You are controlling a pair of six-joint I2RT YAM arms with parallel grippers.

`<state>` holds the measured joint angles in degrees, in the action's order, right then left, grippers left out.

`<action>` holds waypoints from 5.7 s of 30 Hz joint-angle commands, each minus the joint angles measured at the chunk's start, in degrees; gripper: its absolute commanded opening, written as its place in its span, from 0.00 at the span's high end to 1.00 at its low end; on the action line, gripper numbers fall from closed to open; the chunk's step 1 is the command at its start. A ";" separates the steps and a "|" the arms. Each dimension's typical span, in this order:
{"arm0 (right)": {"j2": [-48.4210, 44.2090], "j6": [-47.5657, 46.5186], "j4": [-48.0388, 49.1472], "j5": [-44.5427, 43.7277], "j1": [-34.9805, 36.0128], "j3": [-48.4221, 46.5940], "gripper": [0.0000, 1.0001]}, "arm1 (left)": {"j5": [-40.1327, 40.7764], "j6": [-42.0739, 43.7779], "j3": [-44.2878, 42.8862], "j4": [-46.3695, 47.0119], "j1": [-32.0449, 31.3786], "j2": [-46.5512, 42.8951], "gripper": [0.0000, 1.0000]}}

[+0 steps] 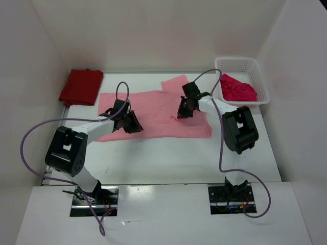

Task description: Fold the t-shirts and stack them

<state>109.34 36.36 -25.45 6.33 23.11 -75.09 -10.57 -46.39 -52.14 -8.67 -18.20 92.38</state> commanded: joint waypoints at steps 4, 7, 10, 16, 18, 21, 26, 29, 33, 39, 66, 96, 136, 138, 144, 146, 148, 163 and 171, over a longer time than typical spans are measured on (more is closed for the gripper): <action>11.92 -2.17 -0.64 -2.11 0.27 -20.69 1.00 | -0.51 1.57 -1.83 1.11 0.00 0.35 0.72; 16.33 -2.70 -3.28 -1.58 0.79 -28.60 0.87 | -0.51 1.57 -1.30 0.59 0.00 -0.88 0.72; 15.56 -2.70 -4.87 -1.58 0.79 -30.82 0.53 | 0.02 2.09 -0.68 0.58 0.00 -2.02 0.72; 4.41 -3.22 -2.77 -3.78 0.79 -16.34 0.49 | 0.55 2.62 -0.68 0.06 0.00 -2.55 0.72; -0.08 -3.22 -1.36 -2.81 0.79 -8.87 0.66 | 0.55 3.24 -1.21 0.05 0.00 -2.55 0.72; -5.35 -2.70 -0.04 -4.12 0.79 0.89 0.94 | 1.60 3.85 -1.21 -0.47 0.00 -2.55 0.72; -6.95 -0.95 0.67 -6.06 0.79 9.87 0.98 | 2.65 4.99 -0.60 -1.70 0.00 -0.62 0.72; -6.42 -0.33 -1.44 -8.00 0.79 11.02 1.00 | -2.50 4.38 2.47 -2.40 4.74 2.09 0.72; -6.42 0.38 -2.58 -8.00 0.79 15.92 1.00 | -4.46 5.87 5.37 -4.25 7.73 4.21 0.72; -12.99 2.74 -5.22 -7.29 0.79 23.48 1.00 | -10.87 5.35 11.52 -5.30 10.02 5.53 0.72; -22.78 0.29 -4.27 3.87 -2.28 10.14 1.00 | 4.39 2.89 -11.30 -3.75 20.83 -3.82 0.94; -17.06 -1.03 1.90 8.61 -2.28 13.65 0.92 | 17.69 11.50 -31.53 -3.64 26.37 27.59 0.62; 43.58 -13.24 -17.70 -18.99 -8.70 -71.41 0.50 | 13.56 9.30 -27.40 -3.64 25.84 22.49 1.00; 44.81 -13.24 -18.23 -18.46 -8.70 -71.95 0.50 | 13.03 8.77 -27.40 -3.64 25.84 22.49 1.00; 44.29 -13.24 -18.76 -19.69 -8.70 -69.59 0.58 | 12.50 8.77 -27.40 -3.12 25.84 22.49 1.00; 43.24 -13.24 -18.76 -19.69 -8.70 -68.19 0.65 | 12.50 8.77 -27.40 -3.11 25.84 22.49 1.00; 42.54 -12.72 -18.76 -20.21 -8.70 -66.77 0.66 | 12.50 8.25 -27.40 -3.11 25.84 22.49 1.00; 34.74 -11.57 -19.98 -20.83 -8.70 -65.55 1.00 | 13.03 7.63 -26.71 -2.41 25.84 20.22 1.00; 10.75 -11.57 -14.89 -17.85 -8.70 -37.53 1.00 | 14.08 8.86 -22.40 -1.79 25.84 12.14 1.00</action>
<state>132.53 24.58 -43.16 -12.60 14.31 -118.67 2.72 -37.89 -75.96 -11.92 7.94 110.24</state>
